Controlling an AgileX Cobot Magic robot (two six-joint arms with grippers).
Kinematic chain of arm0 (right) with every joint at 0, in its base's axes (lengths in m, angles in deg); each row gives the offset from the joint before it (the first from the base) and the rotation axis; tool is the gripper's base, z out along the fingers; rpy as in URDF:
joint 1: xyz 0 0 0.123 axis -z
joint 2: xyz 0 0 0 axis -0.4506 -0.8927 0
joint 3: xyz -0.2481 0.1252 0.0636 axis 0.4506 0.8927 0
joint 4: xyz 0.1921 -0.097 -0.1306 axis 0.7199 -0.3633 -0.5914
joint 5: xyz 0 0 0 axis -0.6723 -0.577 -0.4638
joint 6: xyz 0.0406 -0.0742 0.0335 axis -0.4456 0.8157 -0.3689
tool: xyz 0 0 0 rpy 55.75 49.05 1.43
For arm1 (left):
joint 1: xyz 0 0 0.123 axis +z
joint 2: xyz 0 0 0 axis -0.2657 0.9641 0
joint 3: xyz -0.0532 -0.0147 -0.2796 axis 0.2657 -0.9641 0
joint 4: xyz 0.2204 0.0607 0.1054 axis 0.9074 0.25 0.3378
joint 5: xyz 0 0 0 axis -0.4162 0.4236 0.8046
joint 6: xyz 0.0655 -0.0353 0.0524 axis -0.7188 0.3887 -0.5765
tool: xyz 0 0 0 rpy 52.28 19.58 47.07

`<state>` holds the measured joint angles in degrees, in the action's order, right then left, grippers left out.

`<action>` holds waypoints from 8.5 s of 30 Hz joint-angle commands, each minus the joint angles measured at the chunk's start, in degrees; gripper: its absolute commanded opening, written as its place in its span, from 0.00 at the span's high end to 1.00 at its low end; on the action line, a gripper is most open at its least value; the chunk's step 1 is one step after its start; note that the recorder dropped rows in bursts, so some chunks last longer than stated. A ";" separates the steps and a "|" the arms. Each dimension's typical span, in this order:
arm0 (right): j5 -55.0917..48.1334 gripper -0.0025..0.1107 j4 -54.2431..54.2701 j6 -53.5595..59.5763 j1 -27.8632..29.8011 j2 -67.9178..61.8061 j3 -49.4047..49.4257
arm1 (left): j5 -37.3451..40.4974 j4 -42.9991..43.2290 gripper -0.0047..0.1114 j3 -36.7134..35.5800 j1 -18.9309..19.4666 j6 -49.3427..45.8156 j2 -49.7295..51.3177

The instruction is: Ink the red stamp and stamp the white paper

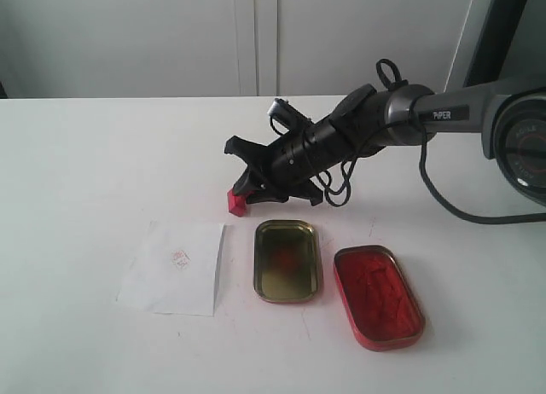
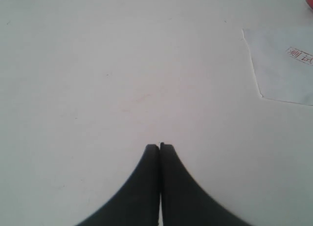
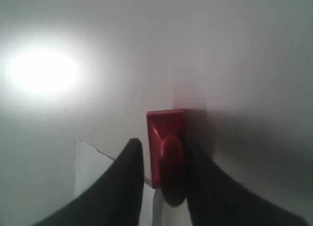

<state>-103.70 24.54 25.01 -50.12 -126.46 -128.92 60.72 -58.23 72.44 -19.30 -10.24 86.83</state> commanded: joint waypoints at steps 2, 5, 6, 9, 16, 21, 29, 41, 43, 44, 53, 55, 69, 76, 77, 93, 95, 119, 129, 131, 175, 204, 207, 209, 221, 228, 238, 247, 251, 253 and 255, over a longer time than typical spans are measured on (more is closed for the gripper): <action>0.10 0.62 -2.32 -2.06 0.60 0.07 0.15 | 0.82 0.08 0.96 -0.56 0.04 0.15 -0.20; 1.30 0.56 -7.43 -6.49 0.90 0.34 0.15 | 0.82 0.08 0.96 -0.56 0.04 0.15 -0.20; 1.53 0.54 -9.34 -8.18 1.04 0.50 0.15 | 0.82 0.08 0.96 -0.56 0.04 0.15 -0.20; 1.66 0.50 -17.10 -14.17 1.70 1.78 0.15 | 0.82 0.08 0.96 -0.56 0.04 0.15 -0.20; -1.13 0.48 -24.76 -17.11 3.26 6.34 0.15 | 0.82 0.08 0.96 -0.56 0.04 0.15 -0.20; -7.14 0.56 -30.09 -18.63 3.27 8.82 0.15 | 0.82 0.08 0.96 -0.56 0.04 0.15 -0.20; -22.26 0.98 -46.01 -26.92 3.27 14.81 0.15 | 0.82 0.08 0.96 -0.56 0.04 0.15 -0.20; -31.60 0.98 -57.30 -26.58 3.64 19.03 0.15 | 0.82 0.08 0.96 -0.56 0.04 0.15 -0.20; -31.88 0.98 -56.92 -26.43 4.29 19.03 0.15 | 0.82 0.08 0.96 -0.56 0.04 0.15 -0.20; -31.98 0.98 -56.79 -26.43 4.67 19.03 0.15 | 0.82 0.08 0.96 -0.56 0.04 0.15 -0.20; -32.75 0.98 -56.69 -25.21 9.67 20.99 2.68 | 0.82 0.08 0.96 -0.56 0.04 0.15 -0.20; -32.48 0.98 -56.69 -25.05 10.92 22.07 4.79 | 0.82 0.08 0.96 -0.56 0.04 0.15 -0.20; -26.83 0.98 -56.58 -25.05 17.09 30.10 14.77 | 0.82 0.08 0.96 -0.56 0.04 0.15 -0.20; -23.55 0.98 -56.86 -25.05 17.09 35.61 19.51 | 0.82 0.08 0.96 -0.56 0.04 0.15 -0.20; -23.07 0.98 -57.14 -25.05 17.09 36.62 20.36 | 0.82 0.08 0.96 -0.56 0.04 0.15 -0.20; -13.21 0.98 -58.39 -25.56 17.09 57.16 34.83 | 0.82 0.08 0.96 -0.56 0.04 0.15 -0.20; -11.67 0.98 -58.39 -25.56 17.09 59.51 36.97 | 0.82 0.08 0.96 -0.56 0.04 0.15 -0.20; -5.29 0.98 -64.32 -25.56 17.09 87.96 51.61 | 0.82 0.08 0.96 -0.56 0.04 0.15 -0.20; -4.93 0.98 -64.32 -25.56 17.09 101.24 56.61 | 0.82 0.08 0.96 -0.56 0.04 0.15 -0.20; -4.50 0.98 -64.32 -25.56 17.09 103.23 57.65 | 0.82 0.08 0.96 -0.56 0.04 0.15 -0.20; 12.30 0.98 -64.44 -25.56 17.09 109.54 70.23 | 0.82 0.08 0.96 -0.56 0.04 0.15 -0.20; 17.96 0.98 -60.32 -19.29 17.09 119.33 70.23 | 0.82 0.08 0.96 -0.56 0.04 0.15 -0.20; 18.09 0.98 -60.32 -19.29 17.09 122.60 70.92 | 0.82 0.08 0.96 -0.56 0.04 0.15 -0.20; 18.09 0.98 -60.32 -19.29 17.09 125.08 71.64 | 0.82 0.08 0.96 -0.56 0.04 0.15 -0.20; 18.01 0.98 -60.32 -19.29 17.09 131.55 79.54 | 0.82 0.08 0.96 -0.56 0.04 0.15 -0.20; 18.01 0.98 -60.32 -19.29 17.09 131.55 85.65 | 0.82 0.08 0.96 -0.56 0.04 0.15 -0.20; 18.01 0.98 -60.32 -19.29 17.09 131.55 92.26 | 0.82 0.08 0.96 -0.56 0.04 0.15 -0.20; 17.59 0.98 -60.32 -19.29 17.09 131.55 92.76 | 0.82 0.08 0.96 -0.56 0.04 0.15 -0.20; 17.59 0.98 -60.32 -19.29 17.09 131.55 92.76 | 0.82 0.08 0.96 -0.56 0.04 0.15 -0.20; 17.59 0.98 -60.32 -19.29 17.09 131.55 92.76 | 0.82 0.08 0.96 -0.56 0.04 0.15 -0.20; 17.59 0.98 -60.32 -19.29 17.09 131.55 92.76 | 0.82 0.08 0.96 -0.56 0.04 0.15 -0.20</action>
<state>-86.30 -35.84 5.28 -33.16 4.84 -36.49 60.72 -58.11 72.44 -19.30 -10.24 86.83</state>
